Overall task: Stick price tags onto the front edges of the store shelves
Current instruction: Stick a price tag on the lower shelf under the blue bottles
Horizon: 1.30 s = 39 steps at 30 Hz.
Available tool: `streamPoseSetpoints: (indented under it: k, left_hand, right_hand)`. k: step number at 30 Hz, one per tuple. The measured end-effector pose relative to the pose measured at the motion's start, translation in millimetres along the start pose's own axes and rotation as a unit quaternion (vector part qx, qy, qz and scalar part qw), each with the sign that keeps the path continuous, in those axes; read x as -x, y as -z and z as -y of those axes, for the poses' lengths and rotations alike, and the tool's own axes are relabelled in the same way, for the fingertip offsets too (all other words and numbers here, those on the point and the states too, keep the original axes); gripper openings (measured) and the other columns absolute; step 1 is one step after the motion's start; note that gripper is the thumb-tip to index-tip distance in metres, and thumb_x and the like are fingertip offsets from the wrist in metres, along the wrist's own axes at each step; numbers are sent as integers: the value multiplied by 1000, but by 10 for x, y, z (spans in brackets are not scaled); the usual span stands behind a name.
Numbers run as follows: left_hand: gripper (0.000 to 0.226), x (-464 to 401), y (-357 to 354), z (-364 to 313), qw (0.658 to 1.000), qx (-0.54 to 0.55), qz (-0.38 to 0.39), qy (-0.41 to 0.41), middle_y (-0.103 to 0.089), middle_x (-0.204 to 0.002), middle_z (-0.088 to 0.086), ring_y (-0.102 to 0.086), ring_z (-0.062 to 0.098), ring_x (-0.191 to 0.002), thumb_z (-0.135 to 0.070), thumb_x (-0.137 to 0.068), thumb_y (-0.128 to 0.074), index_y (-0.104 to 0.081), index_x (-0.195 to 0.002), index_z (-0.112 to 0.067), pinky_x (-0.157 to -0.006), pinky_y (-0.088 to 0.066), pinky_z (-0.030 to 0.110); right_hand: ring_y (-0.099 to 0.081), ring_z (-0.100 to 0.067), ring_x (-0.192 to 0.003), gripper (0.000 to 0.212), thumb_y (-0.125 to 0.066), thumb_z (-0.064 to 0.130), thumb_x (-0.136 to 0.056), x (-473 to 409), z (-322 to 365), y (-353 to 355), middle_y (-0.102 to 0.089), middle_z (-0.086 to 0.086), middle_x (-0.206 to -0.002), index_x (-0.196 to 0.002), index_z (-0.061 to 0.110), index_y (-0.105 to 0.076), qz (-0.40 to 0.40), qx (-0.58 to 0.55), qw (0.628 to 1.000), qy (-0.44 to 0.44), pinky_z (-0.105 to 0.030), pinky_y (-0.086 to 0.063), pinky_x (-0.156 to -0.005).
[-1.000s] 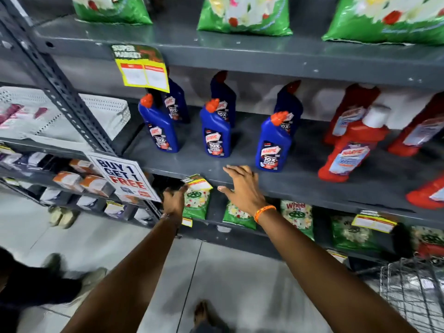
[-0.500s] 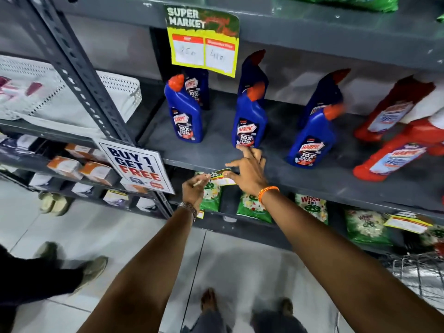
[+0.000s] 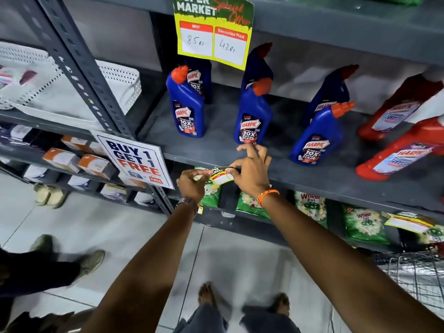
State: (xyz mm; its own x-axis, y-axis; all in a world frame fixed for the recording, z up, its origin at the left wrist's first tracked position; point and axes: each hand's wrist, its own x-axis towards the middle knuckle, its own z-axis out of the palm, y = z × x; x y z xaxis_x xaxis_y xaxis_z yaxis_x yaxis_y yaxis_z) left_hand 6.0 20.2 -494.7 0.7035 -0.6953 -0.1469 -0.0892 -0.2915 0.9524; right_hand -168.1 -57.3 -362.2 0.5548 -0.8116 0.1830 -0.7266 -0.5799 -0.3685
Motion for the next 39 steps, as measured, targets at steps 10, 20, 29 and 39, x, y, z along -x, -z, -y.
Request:
streamPoseSetpoints:
  k: [10, 20, 29, 39]
  left_hand:
    - [14, 28, 142, -316, 998, -59, -4, -8, -77, -77, -10, -72, 8, -76, -36, -71, -86, -83, -80, -27, -87, -60, 42]
    - [13, 182, 316, -777, 982, -158, -22, -101, -65, -68, -29, -72, 10, -83, -35, -69, -91, -81, -76, -31, -95, -55, 47]
    - [20, 187, 394, -918, 914, -384, -97, -92, -49, -120, -3, -45, 32, -117, -51, -72, -83, -81, -89, -39, -93, -39, 39]
    - [29, 161, 357, -1014, 916, -380, -108, -74, -45, -122, -2, -41, 34, -117, -59, -71, -81, -81, -92, -39, -96, -39, 41]
  right_hand:
    - [-31, -29, -126, 8, -71, 33, -78, 126, 75, -12, -46, 9, -134, -78, 28, -77, -23, 21, 999, -23, -44, -31, -95]
    - [-28, -29, -126, 9, -77, 34, -75, 241, 45, -55, -44, 5, -137, -79, 25, -79, -33, -6, 995, -95, -48, -30, -96]
    - [-22, -30, -130, 13, -81, 41, -72, 110, 150, -138, -35, 6, -150, -79, 30, -80, -22, 20, 992, -125, -47, -25, -94]
    - [-26, -31, -127, 10, -77, 38, -71, -3, 227, -103, -38, 6, -148, -77, 30, -78, -51, 63, 982, -170, -48, -27, -90]
